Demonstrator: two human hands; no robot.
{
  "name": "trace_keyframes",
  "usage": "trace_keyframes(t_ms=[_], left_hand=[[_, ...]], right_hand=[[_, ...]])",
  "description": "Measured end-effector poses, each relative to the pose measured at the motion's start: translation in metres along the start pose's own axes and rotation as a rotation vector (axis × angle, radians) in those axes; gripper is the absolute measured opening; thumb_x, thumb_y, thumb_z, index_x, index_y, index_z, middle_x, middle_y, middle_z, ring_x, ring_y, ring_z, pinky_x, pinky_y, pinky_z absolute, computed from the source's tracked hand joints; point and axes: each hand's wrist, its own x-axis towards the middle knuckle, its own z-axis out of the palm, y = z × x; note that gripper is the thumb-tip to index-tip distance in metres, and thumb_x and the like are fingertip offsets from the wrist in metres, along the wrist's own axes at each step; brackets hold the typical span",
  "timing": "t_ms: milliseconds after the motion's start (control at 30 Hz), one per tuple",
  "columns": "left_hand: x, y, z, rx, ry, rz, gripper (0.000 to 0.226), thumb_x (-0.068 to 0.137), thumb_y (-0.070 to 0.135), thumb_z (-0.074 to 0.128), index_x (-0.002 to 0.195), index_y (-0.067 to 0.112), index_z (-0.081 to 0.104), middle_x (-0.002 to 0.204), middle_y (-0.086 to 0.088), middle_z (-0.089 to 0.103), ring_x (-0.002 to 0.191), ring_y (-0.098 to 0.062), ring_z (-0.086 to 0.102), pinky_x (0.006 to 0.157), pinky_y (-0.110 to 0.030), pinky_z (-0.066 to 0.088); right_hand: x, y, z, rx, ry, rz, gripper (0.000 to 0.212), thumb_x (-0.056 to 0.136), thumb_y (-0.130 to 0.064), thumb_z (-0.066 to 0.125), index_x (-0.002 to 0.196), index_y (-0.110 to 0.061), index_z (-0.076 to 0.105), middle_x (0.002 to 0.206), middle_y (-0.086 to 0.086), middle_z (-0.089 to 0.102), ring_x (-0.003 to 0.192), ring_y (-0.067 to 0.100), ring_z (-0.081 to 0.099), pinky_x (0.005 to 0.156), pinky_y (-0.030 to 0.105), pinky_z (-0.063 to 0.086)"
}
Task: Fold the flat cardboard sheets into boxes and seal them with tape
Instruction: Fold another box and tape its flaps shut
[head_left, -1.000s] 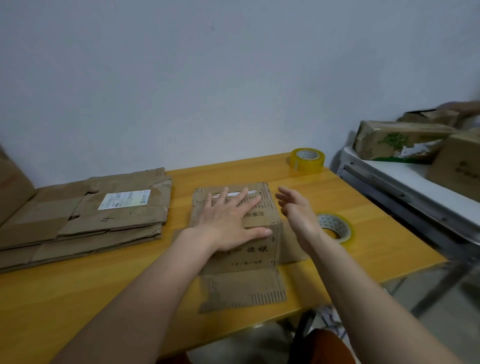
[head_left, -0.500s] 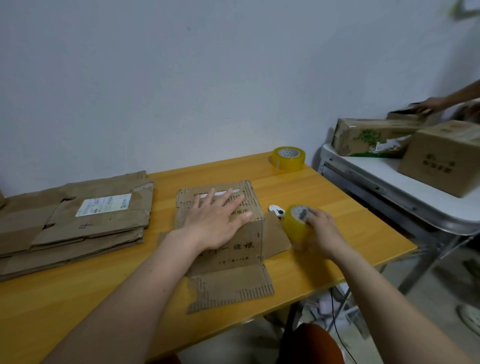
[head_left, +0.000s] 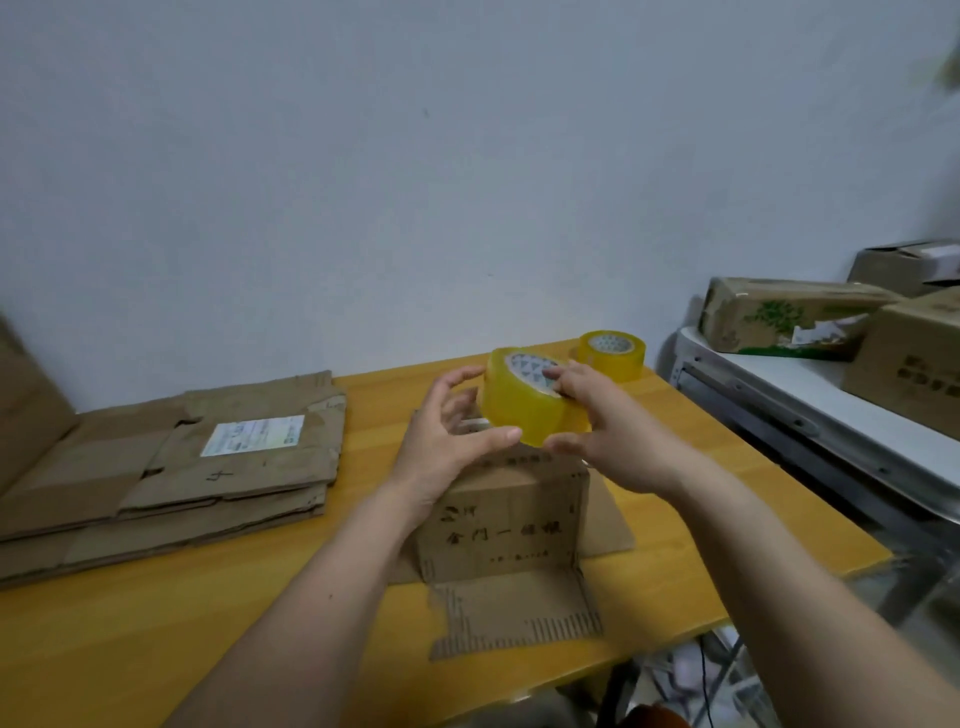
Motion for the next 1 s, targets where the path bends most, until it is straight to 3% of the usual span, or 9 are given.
trace_keyframes(t_ms=[133,267,367,467,567,700,867,1000], left_hand=[[-0.003,-0.003,-0.006,-0.101,0.082,0.042,0.056,0.061,0.005,0.086,0.106,0.016,0.055,0.117,-0.009,0.061,0.112,-0.023,0.059,0.089,-0.032,0.052],[-0.003,-0.005,-0.010,-0.096,0.092,-0.007,0.037,0.062,0.015,0.079,0.092,0.017,0.057,0.128,-0.014,0.058,0.114,-0.026,0.058,0.097,-0.048,0.047],[-0.001,-0.008,-0.012,-0.105,0.058,-0.004,0.023,0.070,0.006,0.073,0.083,0.017,0.058,0.135,-0.009,0.054,0.114,-0.024,0.059,0.093,-0.045,0.051],[0.001,-0.013,-0.014,-0.099,0.047,0.014,0.023,0.081,-0.006,0.065,0.079,0.015,0.058,0.134,-0.004,0.054,0.106,-0.014,0.062,0.083,-0.036,0.053],[0.001,-0.014,-0.016,-0.057,0.076,0.035,0.019,0.082,-0.001,0.068,0.077,0.015,0.061,0.130,-0.001,0.057,0.110,-0.010,0.061,0.085,-0.027,0.054],[0.000,-0.018,-0.016,0.057,0.177,0.118,0.015,0.079,0.004,0.074,0.073,0.014,0.065,0.118,-0.001,0.064,0.094,0.001,0.064,0.076,-0.018,0.054],[0.000,-0.024,-0.012,0.025,0.295,0.110,0.017,0.075,0.006,0.078,0.067,0.017,0.066,0.106,0.001,0.070,0.097,-0.011,0.067,0.078,-0.028,0.057],[0.004,-0.022,-0.012,-0.140,0.358,0.018,0.019,0.079,0.005,0.074,0.068,0.017,0.064,0.097,0.000,0.074,0.092,-0.012,0.070,0.077,-0.026,0.057]], right_hand=[[0.007,-0.008,0.015,-0.030,-0.030,0.006,0.051,0.084,-0.012,0.070,0.128,-0.003,0.046,0.153,0.006,0.027,0.144,0.016,0.015,0.112,0.021,0.012],[0.007,-0.006,0.023,-0.053,-0.080,0.053,0.047,0.087,-0.016,0.066,0.129,-0.011,0.045,0.158,0.000,0.021,0.147,0.013,0.005,0.119,0.034,0.011],[0.007,-0.004,0.025,-0.037,-0.077,0.059,0.043,0.087,-0.016,0.066,0.125,-0.014,0.047,0.157,-0.002,0.021,0.147,0.012,0.005,0.118,0.034,0.011],[0.007,-0.003,0.025,-0.017,-0.068,0.060,0.042,0.086,-0.016,0.068,0.123,-0.015,0.048,0.157,-0.002,0.023,0.147,0.013,0.007,0.118,0.034,0.011],[0.008,-0.002,0.024,-0.017,-0.062,0.067,0.042,0.085,-0.016,0.068,0.122,-0.014,0.048,0.156,-0.002,0.022,0.145,0.013,0.010,0.116,0.031,0.013],[0.007,-0.004,0.025,-0.020,-0.073,0.087,0.036,0.085,-0.017,0.069,0.111,-0.019,0.044,0.158,0.000,0.012,0.144,0.016,0.011,0.115,0.032,0.016],[0.007,-0.006,0.029,-0.131,-0.101,0.168,0.056,0.075,-0.019,0.079,0.115,-0.023,0.039,0.160,0.002,-0.011,0.147,0.028,-0.009,0.118,0.047,0.014],[0.006,-0.008,0.035,-0.152,0.050,0.093,0.055,0.076,-0.020,0.078,0.114,-0.022,0.038,0.160,0.005,-0.005,0.147,0.026,-0.001,0.115,0.044,0.020]])
